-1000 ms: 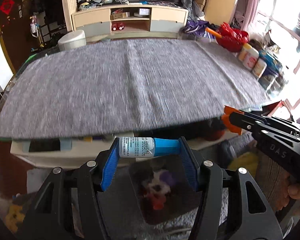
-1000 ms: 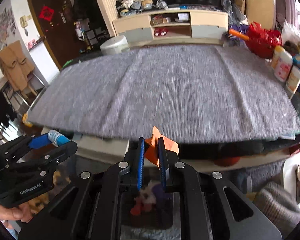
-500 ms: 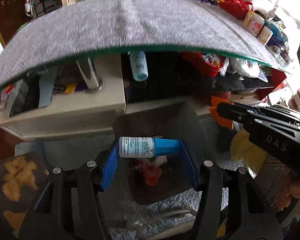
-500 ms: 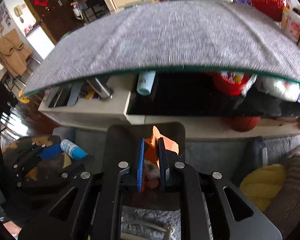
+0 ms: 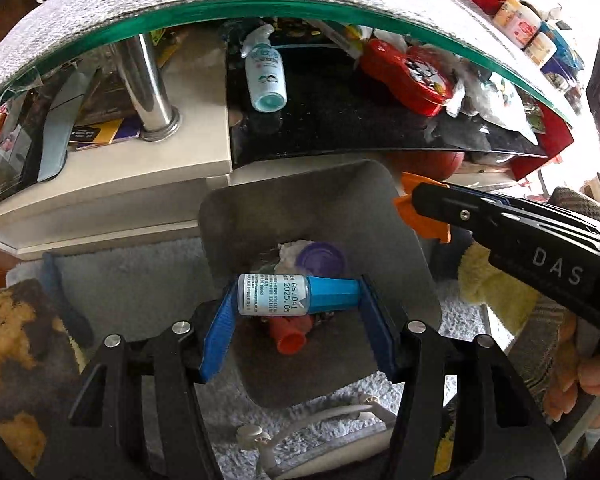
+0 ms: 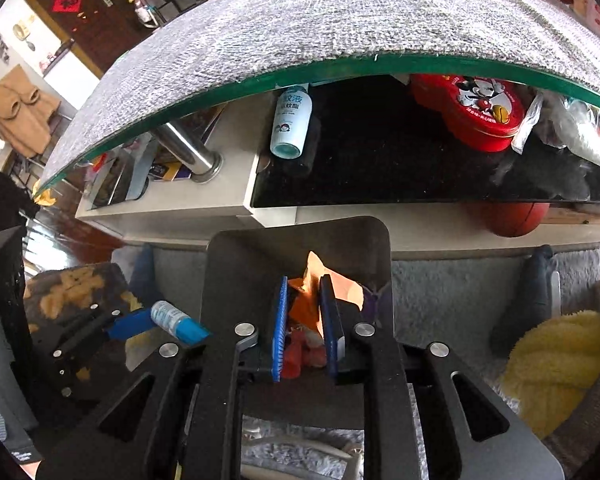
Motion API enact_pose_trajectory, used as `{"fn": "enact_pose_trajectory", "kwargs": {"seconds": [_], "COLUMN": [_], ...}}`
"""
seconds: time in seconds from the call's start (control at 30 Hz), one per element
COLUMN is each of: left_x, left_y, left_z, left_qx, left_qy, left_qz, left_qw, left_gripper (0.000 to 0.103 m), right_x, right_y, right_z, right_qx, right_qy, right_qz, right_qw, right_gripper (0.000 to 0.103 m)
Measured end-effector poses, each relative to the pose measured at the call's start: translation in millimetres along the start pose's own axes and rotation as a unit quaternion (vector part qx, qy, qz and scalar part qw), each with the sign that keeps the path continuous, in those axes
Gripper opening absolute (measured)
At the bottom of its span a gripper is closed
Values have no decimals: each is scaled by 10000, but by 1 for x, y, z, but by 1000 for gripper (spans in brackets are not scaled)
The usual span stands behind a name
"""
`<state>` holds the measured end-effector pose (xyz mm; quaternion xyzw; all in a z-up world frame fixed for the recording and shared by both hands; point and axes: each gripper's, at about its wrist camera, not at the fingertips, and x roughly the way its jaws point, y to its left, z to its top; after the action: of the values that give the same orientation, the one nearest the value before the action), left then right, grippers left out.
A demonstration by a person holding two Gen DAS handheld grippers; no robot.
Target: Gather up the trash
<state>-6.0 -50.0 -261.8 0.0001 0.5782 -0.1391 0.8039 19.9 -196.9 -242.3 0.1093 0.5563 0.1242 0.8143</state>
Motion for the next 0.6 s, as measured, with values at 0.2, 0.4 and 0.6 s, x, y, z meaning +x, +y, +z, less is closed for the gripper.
{"fn": "enact_pose_trajectory", "kwargs": {"seconds": [0.2,0.4,0.6], "left_x": [-6,-34,-104], "left_y": [4,11,20], "left_z": [4,11,27], "left_qx": [-46,-69,-170], "left_qy": [-94,-488,-1436], "left_qz": [129,375,581], "left_qw": [9999,9981,9878], "left_gripper": [82,95,95], "right_x": [-4,-39,-104], "right_y": [-9,-16,-11], "right_z": [3,13,29], "right_qx": [167,234,38], "right_qy": [-112,-696,-1642], "right_qz": [-43,-261,-611], "right_qw": [9998,9970,9845], "right_gripper": [50,100,100]}}
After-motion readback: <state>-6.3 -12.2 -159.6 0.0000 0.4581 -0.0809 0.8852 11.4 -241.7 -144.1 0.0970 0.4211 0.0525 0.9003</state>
